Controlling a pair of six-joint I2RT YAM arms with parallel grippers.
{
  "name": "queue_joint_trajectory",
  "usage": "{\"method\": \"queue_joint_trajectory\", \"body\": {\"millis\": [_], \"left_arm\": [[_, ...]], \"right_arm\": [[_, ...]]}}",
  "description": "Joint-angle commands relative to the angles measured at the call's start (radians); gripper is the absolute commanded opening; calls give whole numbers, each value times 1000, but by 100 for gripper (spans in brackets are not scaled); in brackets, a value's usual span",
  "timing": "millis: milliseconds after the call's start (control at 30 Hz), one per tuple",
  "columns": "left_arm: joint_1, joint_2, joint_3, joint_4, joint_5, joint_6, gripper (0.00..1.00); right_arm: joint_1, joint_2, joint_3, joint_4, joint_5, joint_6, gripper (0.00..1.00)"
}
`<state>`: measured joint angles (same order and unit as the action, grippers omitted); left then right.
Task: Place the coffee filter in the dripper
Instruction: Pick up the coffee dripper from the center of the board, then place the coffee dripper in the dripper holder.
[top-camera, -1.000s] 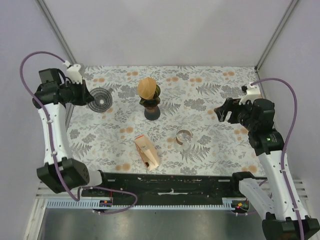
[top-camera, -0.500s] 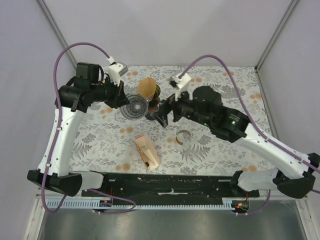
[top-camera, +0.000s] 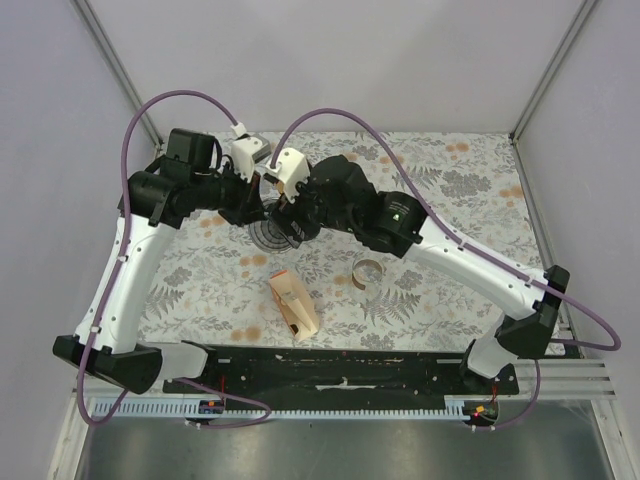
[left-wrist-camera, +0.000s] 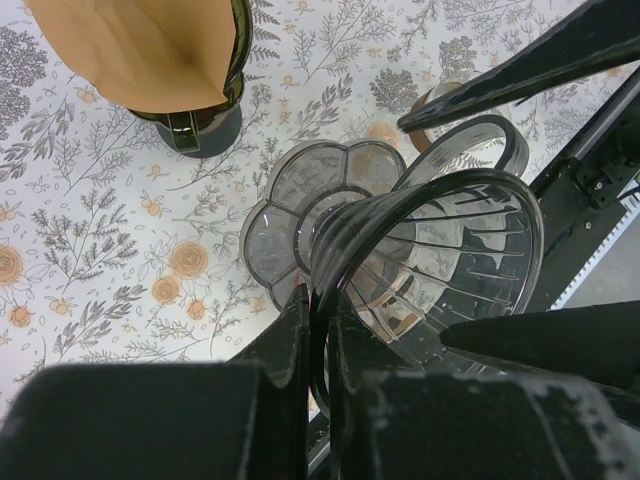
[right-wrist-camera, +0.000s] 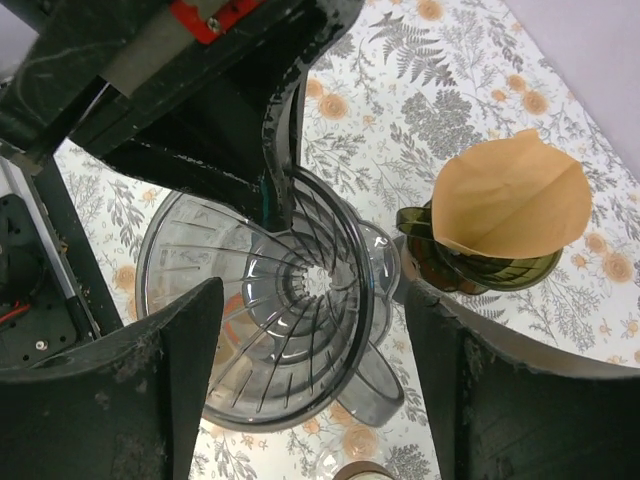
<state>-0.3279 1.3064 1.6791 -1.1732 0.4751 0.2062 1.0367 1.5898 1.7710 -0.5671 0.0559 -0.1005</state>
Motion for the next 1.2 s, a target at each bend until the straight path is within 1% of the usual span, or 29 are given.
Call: {"method": "queue_joint_trajectory", "body": {"millis": [0,67,133,233,267,300,333,367,400,433,500,533,600,633,800,933,1067,1167], "left_arm": [[-8,-19,25,6,65,41,2],[-10,-13,24,1,72,44,2],[-11,-12,24,1,76,47,2],[-11,-12,24,-3,89,53,2],[-11,-13,24,-5,91,56,2],[-13,-12,24,-8,94,59,2],[-13,-13,24,-6,95,59,2],[-11,-13,24,-6,99,59,2],[-14,-12,24,-6,102,59,2],[-14,-12,27,-5,105,59,5],[-14,-13,31,1,109,58,39],[-13,-15,36,9,108,52,59],[-13,-21,48,35,82,35,81],[-13,-27,56,53,60,29,85],[-11,-58,57,121,-38,10,89],[-13,-64,34,125,-35,12,90],[-11,-62,10,129,-33,12,91],[-13,-65,4,129,-30,15,91]], "right_arm": [[-17,27,58,-42,-42,-44,76],[-29,38,58,-43,-79,-39,66],[-38,45,58,-45,-91,-36,51],[-47,55,54,-47,-90,-31,24],[-50,53,53,-48,-87,-30,17],[-52,52,48,-48,-80,-25,8],[-53,52,44,-50,-71,-22,3],[-56,45,38,-51,-62,-13,0],[-63,38,31,-57,-62,-5,0],[-70,32,22,-63,-62,7,0],[-93,13,2,-88,-62,41,0],[-111,3,-8,-103,-71,60,0],[-153,-43,-50,-122,-117,99,0],[-171,-74,-79,-125,-155,129,0],[-296,-233,-243,-137,-293,174,0],[-403,-323,-376,-175,-364,170,0],[-506,-337,-452,-180,-485,157,0],[-544,-300,-459,-189,-511,145,0]]}}
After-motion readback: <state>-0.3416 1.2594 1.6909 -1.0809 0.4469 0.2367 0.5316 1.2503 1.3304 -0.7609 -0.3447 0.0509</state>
